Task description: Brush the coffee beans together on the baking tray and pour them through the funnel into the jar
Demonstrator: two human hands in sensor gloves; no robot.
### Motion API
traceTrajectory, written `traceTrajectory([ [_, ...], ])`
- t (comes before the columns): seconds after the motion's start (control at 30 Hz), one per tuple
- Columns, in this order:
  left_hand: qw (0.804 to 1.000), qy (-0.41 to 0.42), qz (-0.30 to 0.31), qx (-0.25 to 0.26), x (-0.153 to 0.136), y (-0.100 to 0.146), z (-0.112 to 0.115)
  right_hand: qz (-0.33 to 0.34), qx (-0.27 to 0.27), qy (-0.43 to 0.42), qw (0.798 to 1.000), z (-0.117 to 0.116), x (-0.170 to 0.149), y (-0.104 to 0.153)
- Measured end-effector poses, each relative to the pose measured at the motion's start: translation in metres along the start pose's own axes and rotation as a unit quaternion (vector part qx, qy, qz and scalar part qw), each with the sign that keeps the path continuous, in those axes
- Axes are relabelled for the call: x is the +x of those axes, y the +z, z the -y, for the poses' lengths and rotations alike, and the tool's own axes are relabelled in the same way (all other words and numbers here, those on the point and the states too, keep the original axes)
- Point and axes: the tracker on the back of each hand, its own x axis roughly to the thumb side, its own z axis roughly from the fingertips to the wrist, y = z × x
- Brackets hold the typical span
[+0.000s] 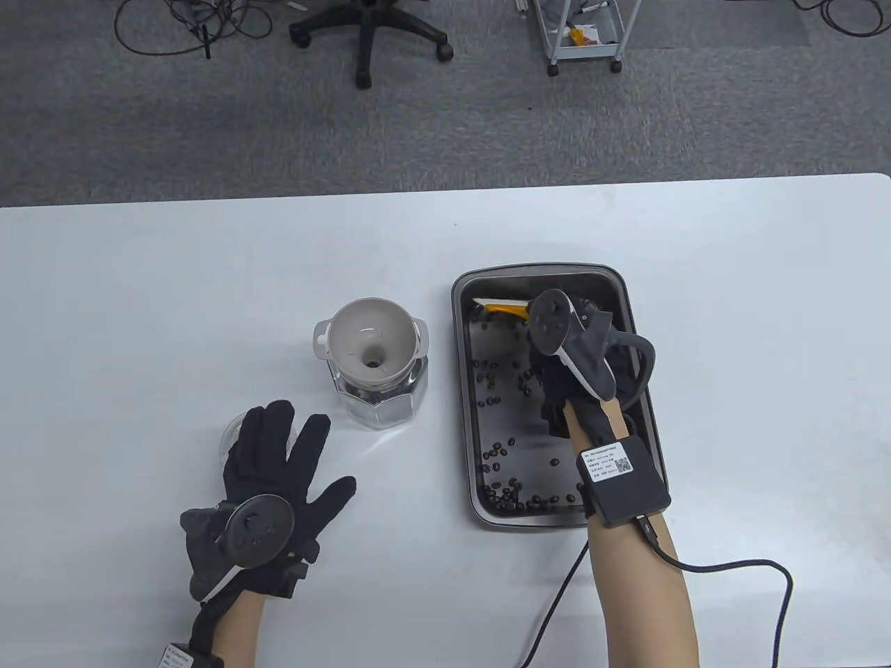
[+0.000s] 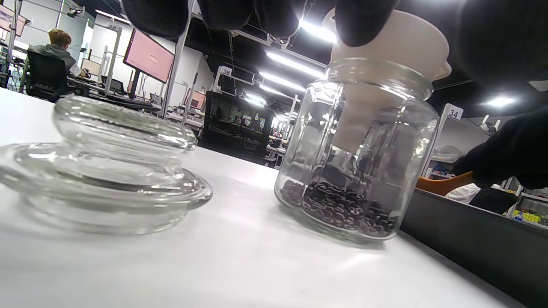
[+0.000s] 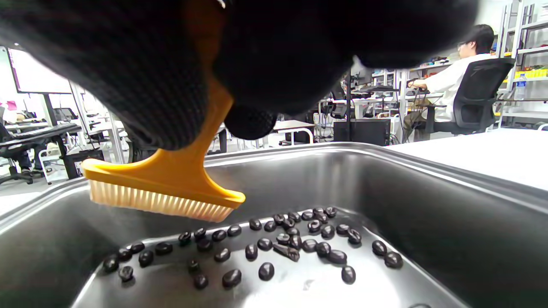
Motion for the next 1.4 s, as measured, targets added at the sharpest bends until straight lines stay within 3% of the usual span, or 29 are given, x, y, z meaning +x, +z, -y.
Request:
traceTrajectory([
  [0.73,1.0,-0.009,0.002,-0.022,0.001,0.001,0.002,0.038,0.031,0.054,0.997,-0.015,0.02,0.006],
  [1.03,1.0,-0.006,0.002,-0.029,0.002,0.0,0.004,0.029,-0.011,0.056,0.998,-0.006,0.019,0.009],
  [1.4,0.999,-0.01,-0.001,-0.035,0.0,0.0,0.004,0.009,-0.005,0.068,0.998,-0.014,0.025,-0.002],
])
